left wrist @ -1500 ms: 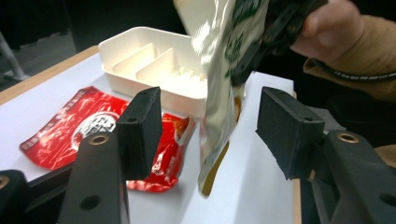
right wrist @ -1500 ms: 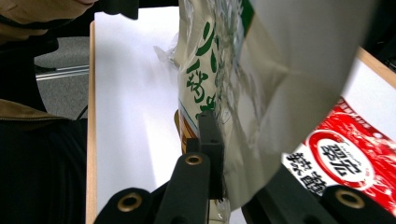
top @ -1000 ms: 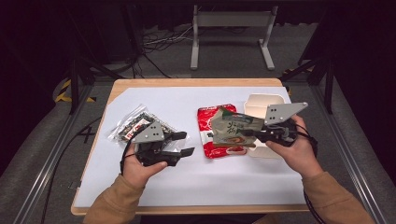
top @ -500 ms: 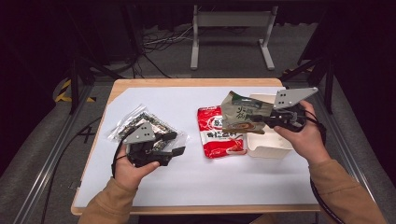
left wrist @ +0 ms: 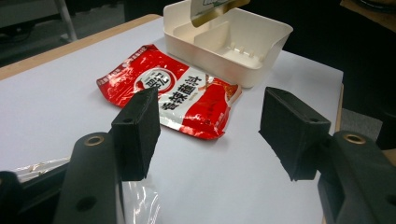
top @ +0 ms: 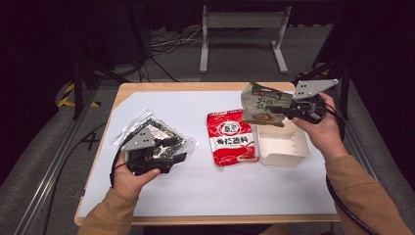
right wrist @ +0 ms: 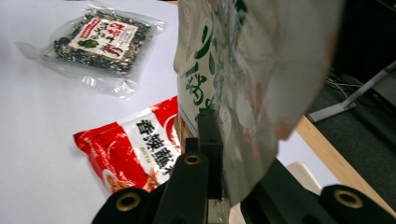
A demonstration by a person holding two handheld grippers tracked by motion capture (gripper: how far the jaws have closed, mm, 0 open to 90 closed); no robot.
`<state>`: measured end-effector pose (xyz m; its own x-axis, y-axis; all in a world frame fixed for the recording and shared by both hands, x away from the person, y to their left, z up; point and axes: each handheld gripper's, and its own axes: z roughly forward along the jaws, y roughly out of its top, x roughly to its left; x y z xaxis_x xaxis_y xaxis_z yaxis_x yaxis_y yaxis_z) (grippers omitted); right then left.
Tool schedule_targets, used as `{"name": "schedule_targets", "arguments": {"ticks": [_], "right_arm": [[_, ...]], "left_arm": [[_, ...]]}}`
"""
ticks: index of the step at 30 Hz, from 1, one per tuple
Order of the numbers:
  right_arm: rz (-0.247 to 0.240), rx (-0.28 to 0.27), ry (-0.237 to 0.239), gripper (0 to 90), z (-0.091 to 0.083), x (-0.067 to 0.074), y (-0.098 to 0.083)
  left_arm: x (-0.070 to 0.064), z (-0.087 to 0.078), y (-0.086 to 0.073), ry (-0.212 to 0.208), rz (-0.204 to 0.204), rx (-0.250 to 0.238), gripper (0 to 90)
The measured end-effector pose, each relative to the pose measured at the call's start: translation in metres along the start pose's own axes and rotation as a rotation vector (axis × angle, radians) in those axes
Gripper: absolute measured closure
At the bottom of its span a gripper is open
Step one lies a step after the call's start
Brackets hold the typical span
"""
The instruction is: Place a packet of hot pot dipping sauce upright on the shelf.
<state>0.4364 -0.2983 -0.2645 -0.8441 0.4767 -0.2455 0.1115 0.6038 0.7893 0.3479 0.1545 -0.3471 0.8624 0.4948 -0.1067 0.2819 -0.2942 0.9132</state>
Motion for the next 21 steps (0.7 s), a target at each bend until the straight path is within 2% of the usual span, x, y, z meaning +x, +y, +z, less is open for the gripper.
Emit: {"name": "schedule_targets", "arguments": {"ticks": [2, 8, 18, 21], "right_arm": [[-0.008, 0.007, -0.008, 89.1, 0.0, -0.006, -0.001], [0.008, 0.025, -0.028, 89.1, 0.003, -0.022, -0.007], [0.014, -0.014, -0.061, 89.1, 0.005, -0.041, -0.017], [0.017, -0.01, -0.071, 89.1, 0.007, -0.047, -0.018]], "left_arm": [[0.001, -0.002, 0.0, 0.008, -0.002, -0.003, 38.3], [0.004, -0.004, 0.0, 0.015, -0.008, -0.012, 38.0], [0.007, -0.004, -0.002, 0.019, -0.012, -0.01, 37.9], [0.007, -0.005, -0.001, 0.024, -0.01, -0.015, 37.9]]}}
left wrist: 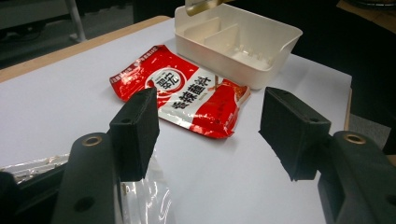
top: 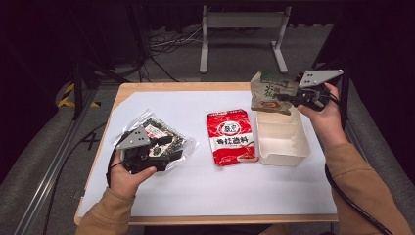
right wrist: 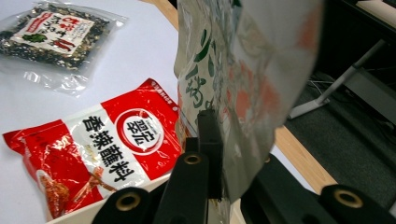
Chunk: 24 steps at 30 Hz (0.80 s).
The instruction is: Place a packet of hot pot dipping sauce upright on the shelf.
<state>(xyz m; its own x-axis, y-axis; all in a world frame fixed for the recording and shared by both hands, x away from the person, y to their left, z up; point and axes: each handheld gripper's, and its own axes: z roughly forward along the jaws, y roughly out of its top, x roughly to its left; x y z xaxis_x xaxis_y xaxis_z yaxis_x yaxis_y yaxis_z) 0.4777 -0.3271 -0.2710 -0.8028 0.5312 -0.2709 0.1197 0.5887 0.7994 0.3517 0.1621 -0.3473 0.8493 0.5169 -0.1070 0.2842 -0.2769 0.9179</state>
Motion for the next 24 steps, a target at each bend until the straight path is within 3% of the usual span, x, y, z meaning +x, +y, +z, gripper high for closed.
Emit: {"name": "schedule_targets", "arguments": {"ticks": [13, 24], "right_arm": [[-0.015, -0.006, -0.031, 89.1, 0.01, -0.022, -0.012], [0.007, 0.012, -0.062, 89.1, 0.016, -0.037, -0.025]], "left_arm": [[0.004, 0.001, -0.001, -0.003, -0.008, 0.004, 37.8], [0.006, 0.005, -0.001, -0.006, -0.004, 0.009, 37.6]]}}
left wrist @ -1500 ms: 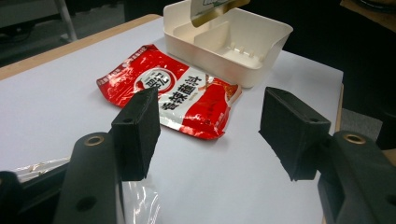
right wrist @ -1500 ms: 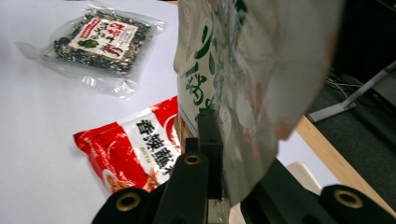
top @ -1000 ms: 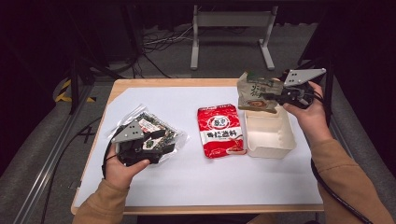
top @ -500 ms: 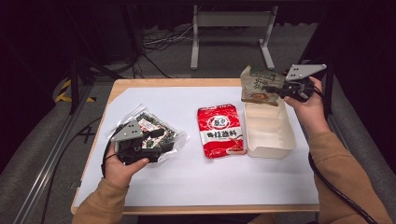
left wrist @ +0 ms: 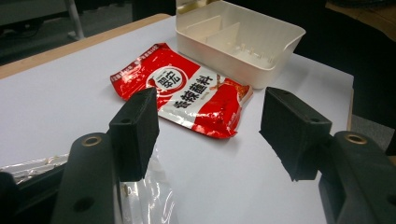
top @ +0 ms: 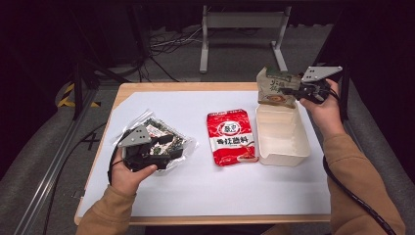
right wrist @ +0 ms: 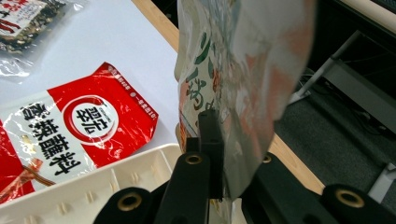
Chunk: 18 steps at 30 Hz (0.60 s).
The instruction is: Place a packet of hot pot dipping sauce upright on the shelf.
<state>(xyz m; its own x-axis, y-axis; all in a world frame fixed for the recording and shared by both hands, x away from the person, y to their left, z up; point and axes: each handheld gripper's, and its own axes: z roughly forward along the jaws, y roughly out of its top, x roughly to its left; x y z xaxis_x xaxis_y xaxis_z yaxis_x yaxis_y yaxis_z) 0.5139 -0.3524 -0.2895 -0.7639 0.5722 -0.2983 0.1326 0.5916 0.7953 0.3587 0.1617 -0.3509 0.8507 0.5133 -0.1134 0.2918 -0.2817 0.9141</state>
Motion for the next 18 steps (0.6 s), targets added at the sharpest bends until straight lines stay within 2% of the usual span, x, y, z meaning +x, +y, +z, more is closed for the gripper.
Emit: {"name": "schedule_targets", "arguments": {"ticks": [6, 18], "right_arm": [[0.001, 0.019, -0.001, 89.0, 0.006, -0.005, -0.007], [0.027, 0.035, 0.004, 89.0, 0.016, -0.01, -0.02]], "left_arm": [[-0.001, 0.001, -0.001, -0.004, -0.013, 0.001, 37.6], [0.0, 0.001, -0.002, -0.001, -0.009, 0.007, 37.5]]}}
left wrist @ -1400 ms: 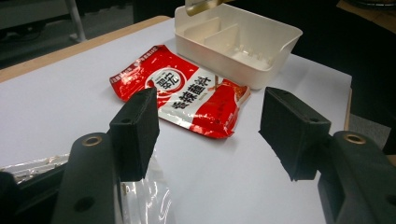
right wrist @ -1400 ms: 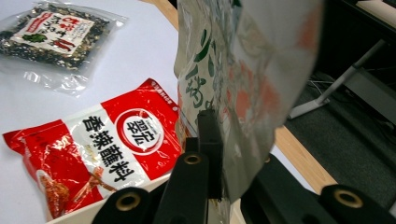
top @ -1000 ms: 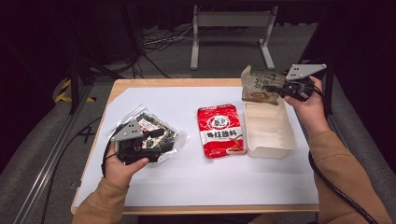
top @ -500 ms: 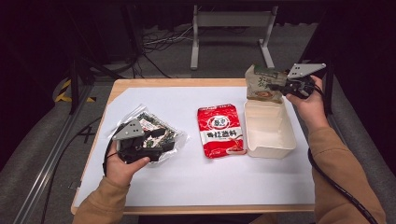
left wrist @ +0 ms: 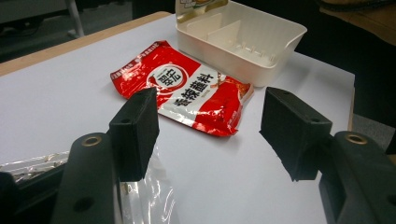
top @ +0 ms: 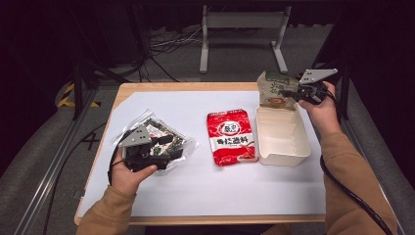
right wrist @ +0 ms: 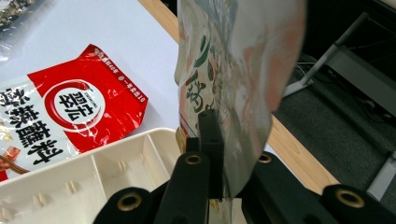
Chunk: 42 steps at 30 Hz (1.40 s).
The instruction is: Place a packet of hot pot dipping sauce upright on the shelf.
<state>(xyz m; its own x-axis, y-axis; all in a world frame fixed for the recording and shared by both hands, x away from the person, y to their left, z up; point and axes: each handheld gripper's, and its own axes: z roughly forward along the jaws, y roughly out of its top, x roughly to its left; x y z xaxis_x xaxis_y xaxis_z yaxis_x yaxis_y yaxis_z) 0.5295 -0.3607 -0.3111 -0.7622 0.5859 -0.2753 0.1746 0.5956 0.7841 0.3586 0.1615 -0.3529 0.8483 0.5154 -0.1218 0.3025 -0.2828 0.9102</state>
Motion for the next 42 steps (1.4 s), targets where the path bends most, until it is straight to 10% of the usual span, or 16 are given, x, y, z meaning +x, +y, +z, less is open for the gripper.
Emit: {"name": "schedule_targets", "arguments": {"ticks": [30, 42], "right_arm": [[0.06, 0.004, 0.043, 87.2, 0.025, 0.005, -0.021], [0.168, -0.008, 0.009, 79.8, 0.019, 0.001, -0.027]], "left_arm": [[0.001, 0.002, -0.001, 0.0, -0.005, 0.009, 37.3], [0.002, 0.004, -0.001, -0.007, -0.005, 0.01, 37.2]]}}
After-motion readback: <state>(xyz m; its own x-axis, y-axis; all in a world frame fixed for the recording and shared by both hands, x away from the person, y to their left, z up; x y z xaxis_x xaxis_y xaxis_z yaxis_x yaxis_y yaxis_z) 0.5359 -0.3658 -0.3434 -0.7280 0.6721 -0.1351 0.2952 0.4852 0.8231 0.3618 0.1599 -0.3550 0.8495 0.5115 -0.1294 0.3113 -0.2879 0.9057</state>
